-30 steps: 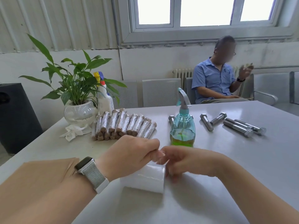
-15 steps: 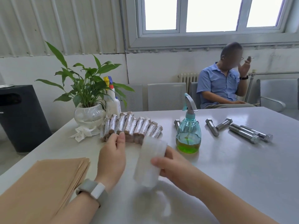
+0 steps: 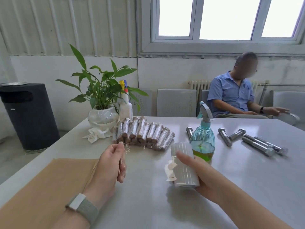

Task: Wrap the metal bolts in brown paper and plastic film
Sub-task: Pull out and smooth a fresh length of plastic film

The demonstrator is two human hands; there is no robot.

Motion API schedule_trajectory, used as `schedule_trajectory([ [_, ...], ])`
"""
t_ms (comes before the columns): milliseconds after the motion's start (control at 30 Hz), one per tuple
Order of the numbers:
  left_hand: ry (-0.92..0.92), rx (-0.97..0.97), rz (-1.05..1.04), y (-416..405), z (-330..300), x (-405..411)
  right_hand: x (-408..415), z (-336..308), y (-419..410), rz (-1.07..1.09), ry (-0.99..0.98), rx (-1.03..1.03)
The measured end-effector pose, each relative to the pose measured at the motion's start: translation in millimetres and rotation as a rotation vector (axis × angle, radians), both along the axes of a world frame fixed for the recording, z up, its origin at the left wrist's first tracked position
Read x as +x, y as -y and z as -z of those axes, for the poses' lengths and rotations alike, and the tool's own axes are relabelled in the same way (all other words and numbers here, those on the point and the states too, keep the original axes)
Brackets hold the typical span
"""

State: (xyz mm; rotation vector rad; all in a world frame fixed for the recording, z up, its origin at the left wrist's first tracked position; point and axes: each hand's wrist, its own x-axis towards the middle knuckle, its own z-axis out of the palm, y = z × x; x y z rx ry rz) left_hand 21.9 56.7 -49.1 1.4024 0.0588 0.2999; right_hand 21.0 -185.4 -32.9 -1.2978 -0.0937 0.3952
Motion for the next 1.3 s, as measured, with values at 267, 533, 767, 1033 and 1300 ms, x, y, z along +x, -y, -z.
schedule_trajectory([
  [267,-0.113,0.002,-0.057,-10,3,4,7,-8,25,0.022,-0.05,-0.026],
  [533,-0.176,0.223,-0.048,-1,6,3,2,-6,58,0.056,-0.027,-0.168],
  [767,-0.213,-0.062,0.092,-14,-1,0,-1,-4,94,-0.033,-0.106,-0.118],
  [1033,-0.283,-0.118,0.087,-13,-3,1,-4,0,106,0.101,-0.065,-0.197],
  [1300,-0.333,0.281,-0.05,-24,8,10,-2,-6,119,0.235,-0.1,-0.415],
])
